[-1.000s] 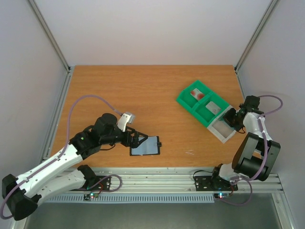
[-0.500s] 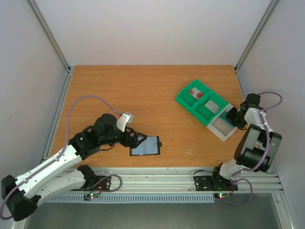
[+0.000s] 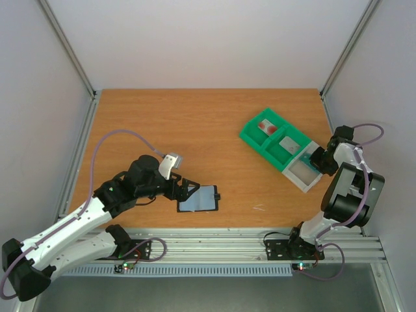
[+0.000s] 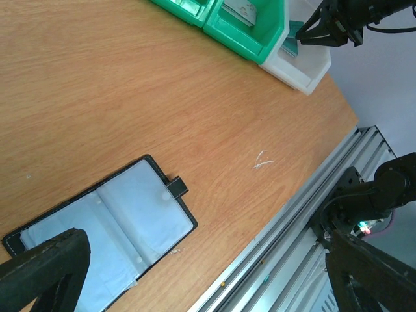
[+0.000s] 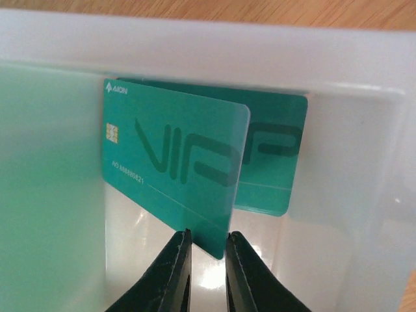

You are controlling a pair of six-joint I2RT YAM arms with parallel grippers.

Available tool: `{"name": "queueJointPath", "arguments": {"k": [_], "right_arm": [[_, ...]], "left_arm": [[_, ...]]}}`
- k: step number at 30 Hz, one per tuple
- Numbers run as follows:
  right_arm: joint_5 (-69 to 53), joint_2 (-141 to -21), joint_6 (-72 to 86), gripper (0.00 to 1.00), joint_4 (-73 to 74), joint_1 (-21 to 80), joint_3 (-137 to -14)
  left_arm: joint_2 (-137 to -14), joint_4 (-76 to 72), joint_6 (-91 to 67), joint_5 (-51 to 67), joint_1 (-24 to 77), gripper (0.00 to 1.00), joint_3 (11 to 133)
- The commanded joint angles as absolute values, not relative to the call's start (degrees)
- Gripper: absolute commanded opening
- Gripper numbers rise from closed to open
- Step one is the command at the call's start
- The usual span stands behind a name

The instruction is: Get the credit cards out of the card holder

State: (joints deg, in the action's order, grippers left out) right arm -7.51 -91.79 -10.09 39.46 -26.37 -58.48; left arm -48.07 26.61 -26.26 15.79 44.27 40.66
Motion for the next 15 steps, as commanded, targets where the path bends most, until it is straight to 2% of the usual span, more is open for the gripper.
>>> {"name": "queueJointPath", "arguments": {"k": [1, 15], "right_arm": [[-4.0, -93.1, -10.1, 0.18, 40.7, -26.5, -60.9], [-0.4, -97.0, -5.7, 0.20, 41.6, -26.4, -64.4]], "left_arm": [[-47.7, 25.2, -26.0, 14.5, 44.2, 0.99, 39.8], [-48.4, 27.1, -24.6, 12.0, 44.2, 0.99, 41.0]]}}
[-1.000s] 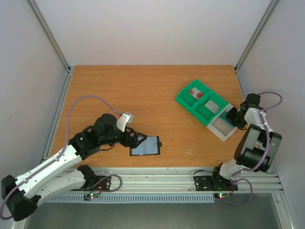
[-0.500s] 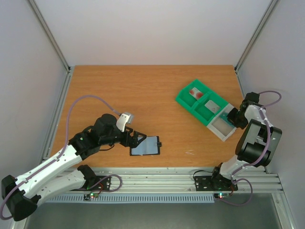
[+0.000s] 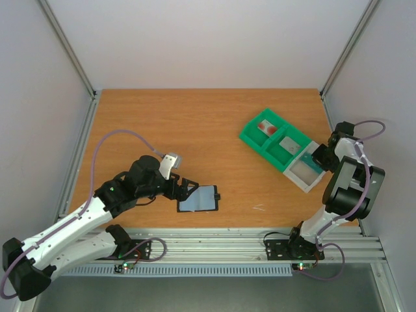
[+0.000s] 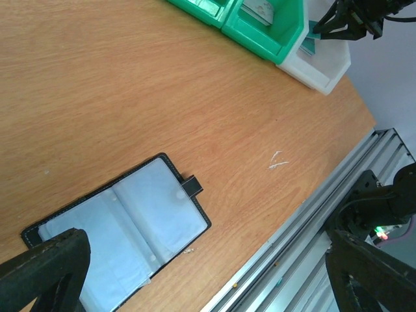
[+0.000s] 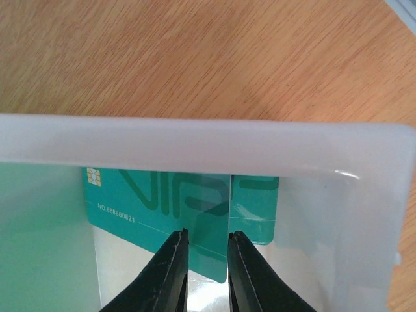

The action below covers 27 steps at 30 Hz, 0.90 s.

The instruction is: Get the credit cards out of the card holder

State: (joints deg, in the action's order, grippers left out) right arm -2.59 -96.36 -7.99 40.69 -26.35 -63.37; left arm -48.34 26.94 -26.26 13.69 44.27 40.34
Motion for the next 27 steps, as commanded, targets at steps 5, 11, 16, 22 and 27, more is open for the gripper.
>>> {"name": "queueJointPath", "arguments": {"k": [5, 11, 16, 22, 27], "right_arm": [[2.8, -97.5, -2.3, 0.21, 42.9, -26.3, -65.0], [7.0, -98.5, 2.9, 0.23, 46.8, -24.8, -68.0], [8.7, -97.9, 5.2, 0.24, 49.3, -23.5, -69.7], [6.3, -94.6, 6.3, 0.26, 51.7, -20.7, -70.8], [3.3, -90.6, 4.6, 0.29, 55.0, -17.0, -72.4]], "left_arm": [[-48.6, 27.6, -24.1, 11.5, 44.2, 0.99, 41.1], [-48.5, 28.4, -24.0, 10.4, 44.2, 0.99, 41.1], [-48.2, 29.2, -24.1, 9.6, 44.2, 0.99, 41.4], [-48.1, 31.1, -24.5, 6.2, 44.2, 0.99, 42.2], [-47.8, 35.5, -25.0, 1.6, 44.2, 0.99, 44.8]]}}
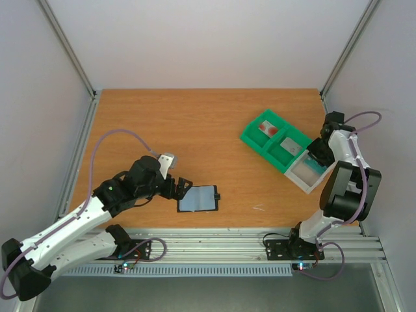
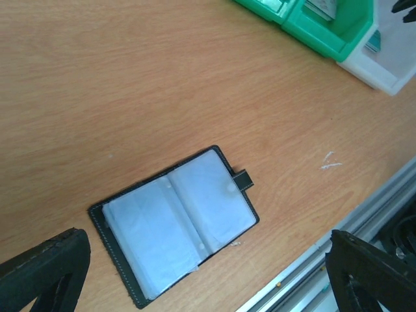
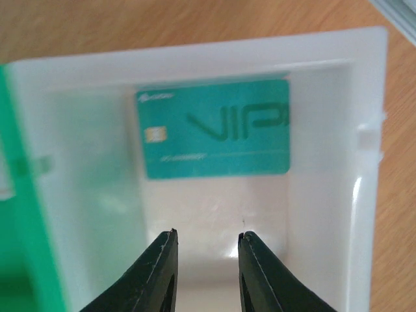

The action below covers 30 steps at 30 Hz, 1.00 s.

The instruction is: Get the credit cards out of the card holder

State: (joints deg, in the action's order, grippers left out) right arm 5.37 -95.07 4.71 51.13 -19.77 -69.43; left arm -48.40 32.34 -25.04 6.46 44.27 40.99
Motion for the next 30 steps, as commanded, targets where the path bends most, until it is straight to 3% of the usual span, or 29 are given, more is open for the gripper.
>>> {"name": "queueJointPath", "arguments": {"k": [1, 11, 20, 30], "right_arm": [[2.5, -89.6, 4.3, 0.29, 55.3, -15.9, -72.6], [-9.7, -81.9, 2.6, 0.32, 55.0, -4.3, -69.9], [-20.9, -77.1, 7.4, 0.34, 46.4, 10.9, -60.3], [-26.6, -79.8, 12.7, 0.34, 35.4, 24.0, -52.0]], "left_arm": [[-47.5, 36.2, -25.1, 0.4, 44.2, 0.99, 45.1], [-46.3, 37.9, -29.1, -2.8, 44.1, 0.99, 41.2], [-53.3, 25.6, -38.4, 7.2, 42.7, 0.77, 33.7], [-61.0, 11.0, -46.6, 10.8, 41.9, 0.64, 25.7]]}}
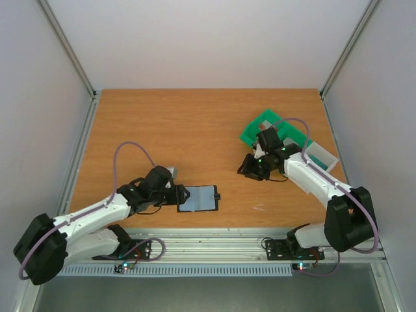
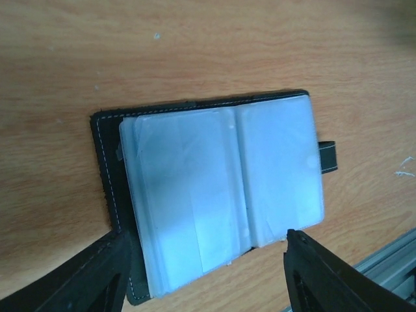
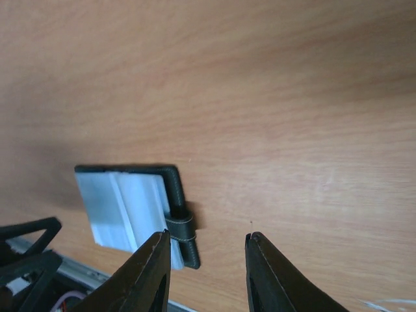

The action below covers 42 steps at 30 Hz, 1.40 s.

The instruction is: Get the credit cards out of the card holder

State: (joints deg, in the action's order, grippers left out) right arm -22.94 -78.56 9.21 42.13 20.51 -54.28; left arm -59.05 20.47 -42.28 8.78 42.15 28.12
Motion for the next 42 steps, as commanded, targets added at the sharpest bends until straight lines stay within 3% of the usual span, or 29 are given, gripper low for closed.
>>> {"name": "queueJointPath", "arguments": {"k": [1, 8, 24, 28, 36, 42], "right_arm": [[-26.9, -80.4, 13.2, 0.34, 34.1, 25.2, -51.4], [-29.6, -86.6, 15.7, 0.33, 25.1, 30.4, -48.3], [-30.3, -96.9, 18.5, 0.24, 15.6, 36.0, -44.9], [-28.1, -95.2, 20.6, 0.21, 12.2, 37.0, -41.5], [-25.5, -95.4, 22.0, 0.18, 11.0, 37.9, -38.9], [-24.7, -95.8, 22.3, 0.16, 10.4, 37.9, -38.3]], "left_arm": [[-61.8, 10.4, -47.3, 10.5, 41.9, 0.64, 25.2], [-65.1, 6.8, -49.4, 9.1, 41.9, 0.64, 22.7], [-69.9, 0.9, -50.7, 11.3, 41.9, 0.48, 21.4], [-71.4, -1.9, -51.0, 12.9, 41.9, 0.38, 21.4], [-71.1, -6.2, -53.0, 17.8, 41.9, 0.06, 22.3], [-70.8, -13.0, -56.7, 21.4, 41.9, 0.00, 20.7]]}}
